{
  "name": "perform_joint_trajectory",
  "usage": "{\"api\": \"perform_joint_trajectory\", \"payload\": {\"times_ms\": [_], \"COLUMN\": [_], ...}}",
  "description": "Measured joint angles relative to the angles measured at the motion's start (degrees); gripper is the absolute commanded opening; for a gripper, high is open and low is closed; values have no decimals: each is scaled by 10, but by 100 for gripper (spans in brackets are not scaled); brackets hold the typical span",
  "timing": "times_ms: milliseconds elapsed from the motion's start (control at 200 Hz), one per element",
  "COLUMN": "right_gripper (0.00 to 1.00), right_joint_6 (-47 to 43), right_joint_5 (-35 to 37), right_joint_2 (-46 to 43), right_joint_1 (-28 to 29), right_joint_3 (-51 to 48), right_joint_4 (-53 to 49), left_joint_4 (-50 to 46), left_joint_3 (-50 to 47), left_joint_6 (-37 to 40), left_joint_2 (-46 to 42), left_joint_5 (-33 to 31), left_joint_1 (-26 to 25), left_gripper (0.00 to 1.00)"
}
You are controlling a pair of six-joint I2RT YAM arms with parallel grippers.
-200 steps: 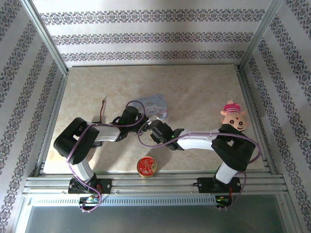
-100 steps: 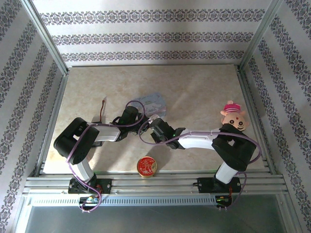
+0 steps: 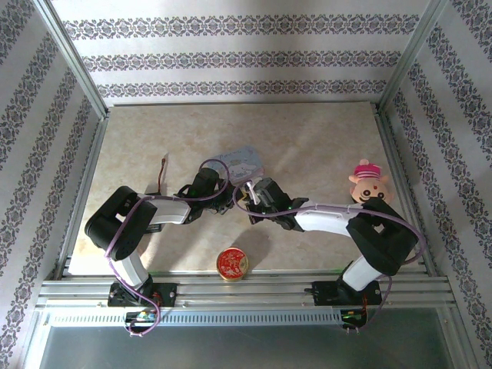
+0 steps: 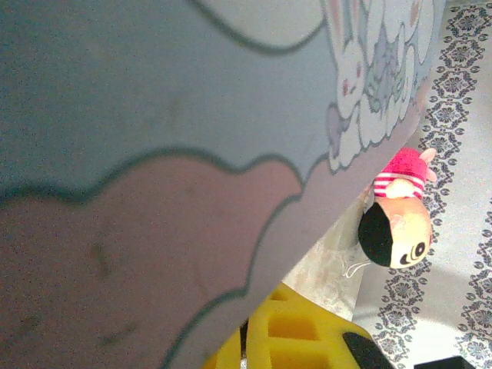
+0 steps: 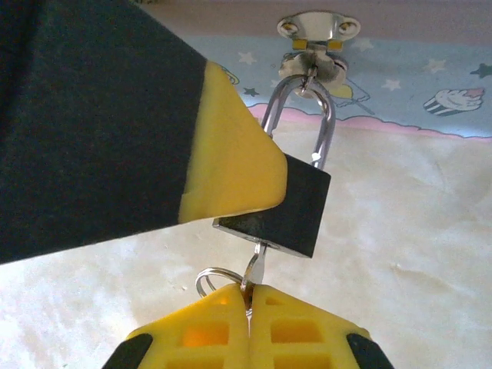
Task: Unlock the padlock with the key
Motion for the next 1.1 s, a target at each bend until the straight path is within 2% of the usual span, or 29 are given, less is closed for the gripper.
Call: {"api": "perform_joint_trajectory", "payload": {"times_ms": [610, 780, 845, 954, 1099], "right_gripper": [0, 0, 13, 27, 33], "right_joint_6": [116, 155, 163, 169, 155], "right_joint_5": [-219, -252, -256, -245, -175], "right_joint_2": [21, 31, 31, 31, 6], "right_joint_1": [-97, -110, -111, -111, -106], "right_joint_3": [-21, -26, -28, -29, -28], "right_joint_4": [64, 87, 92, 97, 83], "left_joint_4": [1, 2, 2, 2, 2], "left_joint_3": [0, 0, 0, 0, -1], "left_joint_6": [0, 0, 0, 0, 0], "left_joint_2": [0, 1, 1, 1, 1], "left_joint_5": [-4, -8, -8, -5, 0], "left_joint_1": [0, 0, 0, 0, 0], "left_gripper": [0, 0, 0, 0, 0]}}
